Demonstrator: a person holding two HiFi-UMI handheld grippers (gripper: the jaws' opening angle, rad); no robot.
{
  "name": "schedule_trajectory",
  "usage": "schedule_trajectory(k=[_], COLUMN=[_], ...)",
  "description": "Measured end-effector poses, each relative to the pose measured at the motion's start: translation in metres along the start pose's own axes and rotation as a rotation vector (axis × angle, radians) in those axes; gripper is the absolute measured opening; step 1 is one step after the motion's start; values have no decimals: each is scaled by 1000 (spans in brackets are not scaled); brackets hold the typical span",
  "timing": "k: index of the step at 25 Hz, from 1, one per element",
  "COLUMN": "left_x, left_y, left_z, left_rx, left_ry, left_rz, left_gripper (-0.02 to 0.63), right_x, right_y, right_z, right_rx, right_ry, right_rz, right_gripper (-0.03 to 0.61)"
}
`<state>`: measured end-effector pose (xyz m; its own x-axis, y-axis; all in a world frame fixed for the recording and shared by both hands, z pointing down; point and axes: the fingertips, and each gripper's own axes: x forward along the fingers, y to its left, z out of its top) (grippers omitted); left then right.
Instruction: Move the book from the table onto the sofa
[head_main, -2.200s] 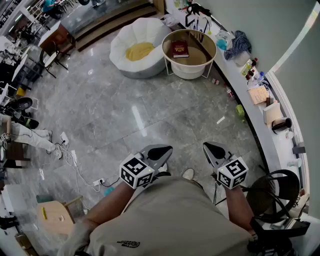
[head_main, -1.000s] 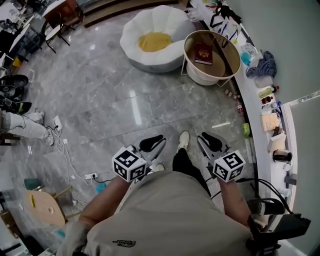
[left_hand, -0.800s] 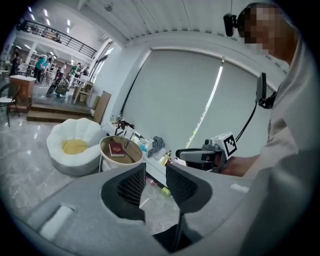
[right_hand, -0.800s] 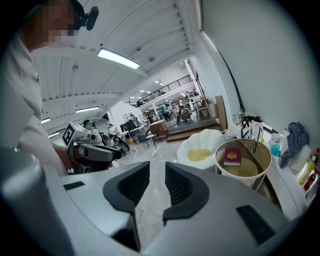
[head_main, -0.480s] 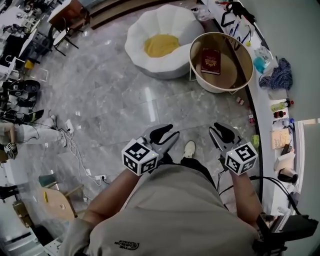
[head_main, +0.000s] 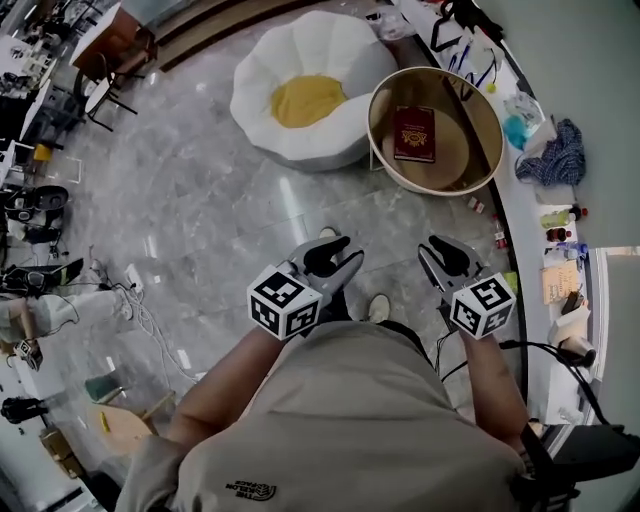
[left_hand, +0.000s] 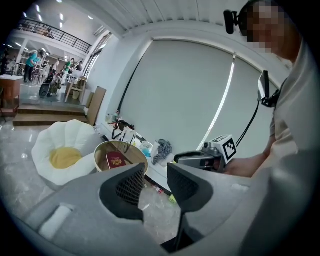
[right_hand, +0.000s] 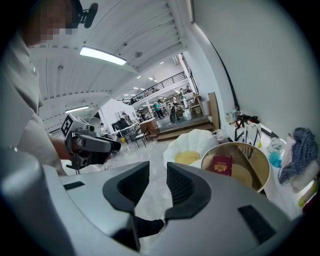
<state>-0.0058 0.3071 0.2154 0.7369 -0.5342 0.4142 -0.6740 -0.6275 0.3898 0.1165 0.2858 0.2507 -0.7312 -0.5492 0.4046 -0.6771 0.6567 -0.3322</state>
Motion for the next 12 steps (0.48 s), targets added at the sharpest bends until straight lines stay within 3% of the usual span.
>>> schedule_trajectory(k=[4, 12], left_x=[21, 71], left_y=[60, 165], left_z=[20, 54], left_rx=[-34, -37], left_ry=[31, 169], left_rz=[-61, -238], left_gripper=[127, 131], right_x=[44, 125], right_y=[-32, -95], right_z=[16, 45], right_rx=[72, 220], right_ry=[6, -4], right_rz=[-68, -238], right_gripper=[109, 109])
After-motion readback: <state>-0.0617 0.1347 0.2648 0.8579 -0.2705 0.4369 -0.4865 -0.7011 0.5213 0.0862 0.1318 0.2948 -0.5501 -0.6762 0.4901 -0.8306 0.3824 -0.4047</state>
